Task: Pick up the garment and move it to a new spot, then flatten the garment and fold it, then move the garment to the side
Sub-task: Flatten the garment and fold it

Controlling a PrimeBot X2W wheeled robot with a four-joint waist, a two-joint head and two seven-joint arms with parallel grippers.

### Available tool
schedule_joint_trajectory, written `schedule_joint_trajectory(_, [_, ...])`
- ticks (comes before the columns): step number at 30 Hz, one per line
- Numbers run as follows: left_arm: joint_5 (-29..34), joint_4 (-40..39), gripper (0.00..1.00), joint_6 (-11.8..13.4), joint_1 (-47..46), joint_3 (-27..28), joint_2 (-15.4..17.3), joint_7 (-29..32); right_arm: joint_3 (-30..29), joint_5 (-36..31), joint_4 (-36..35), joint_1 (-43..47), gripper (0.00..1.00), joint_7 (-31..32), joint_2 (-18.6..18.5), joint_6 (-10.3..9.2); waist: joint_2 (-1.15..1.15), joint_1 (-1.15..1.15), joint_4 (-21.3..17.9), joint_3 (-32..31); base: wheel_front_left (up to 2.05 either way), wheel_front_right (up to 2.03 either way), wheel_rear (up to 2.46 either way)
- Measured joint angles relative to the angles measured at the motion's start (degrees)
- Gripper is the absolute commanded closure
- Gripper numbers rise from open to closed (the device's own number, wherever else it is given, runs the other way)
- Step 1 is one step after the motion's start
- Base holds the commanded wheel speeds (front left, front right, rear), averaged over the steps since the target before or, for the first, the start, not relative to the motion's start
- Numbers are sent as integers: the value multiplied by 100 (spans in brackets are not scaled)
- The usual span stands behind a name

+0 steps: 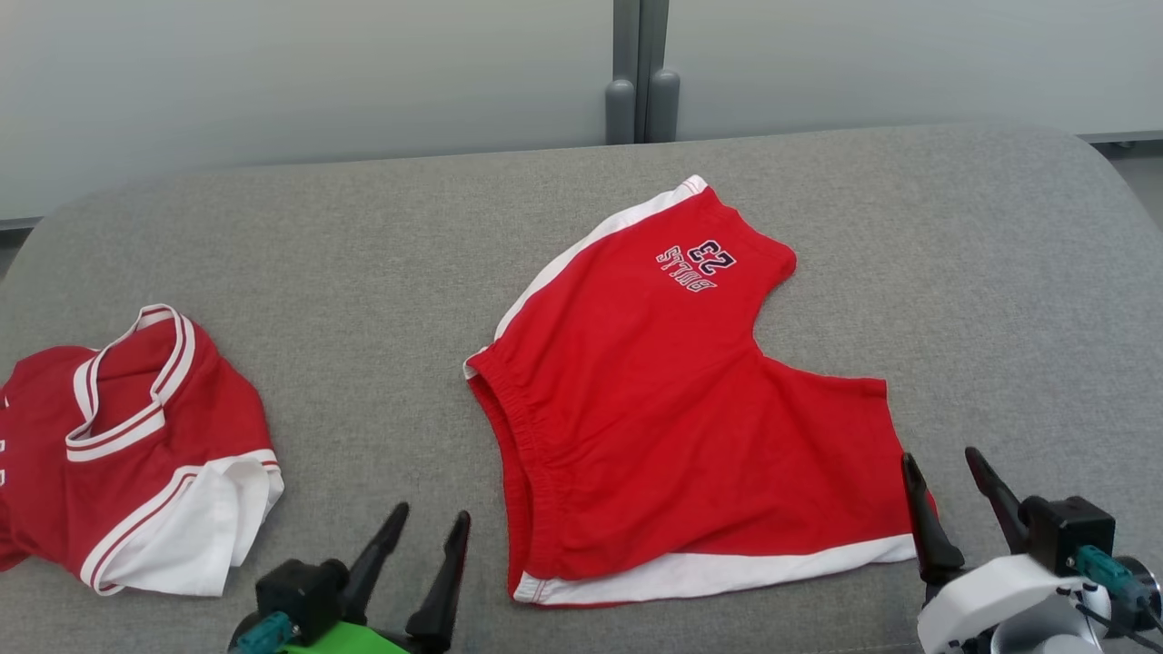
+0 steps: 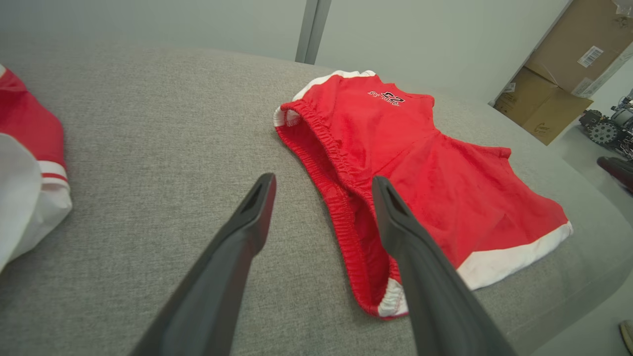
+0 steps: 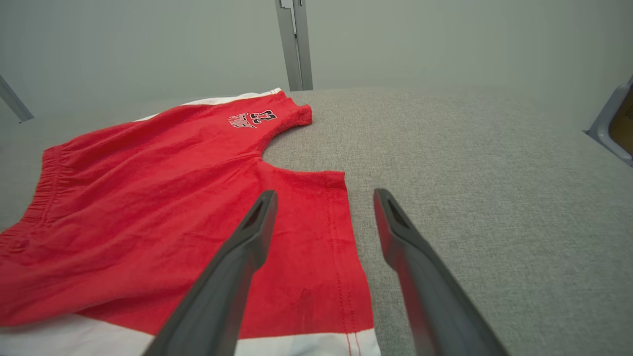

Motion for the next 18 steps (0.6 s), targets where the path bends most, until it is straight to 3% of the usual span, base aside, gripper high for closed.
schedule_joint_trajectory(4, [9,-8,0,-123,122,-375,-63,10,-9,3,174,285,0,0,-25,33,0,0,-28,104,0,0,0])
schedule_joint_trajectory(18, [-44,-56,0,-194,172,-611,-55,78,23,54,724,293,0,0,-30,133,0,0,-292,408,0,0,0])
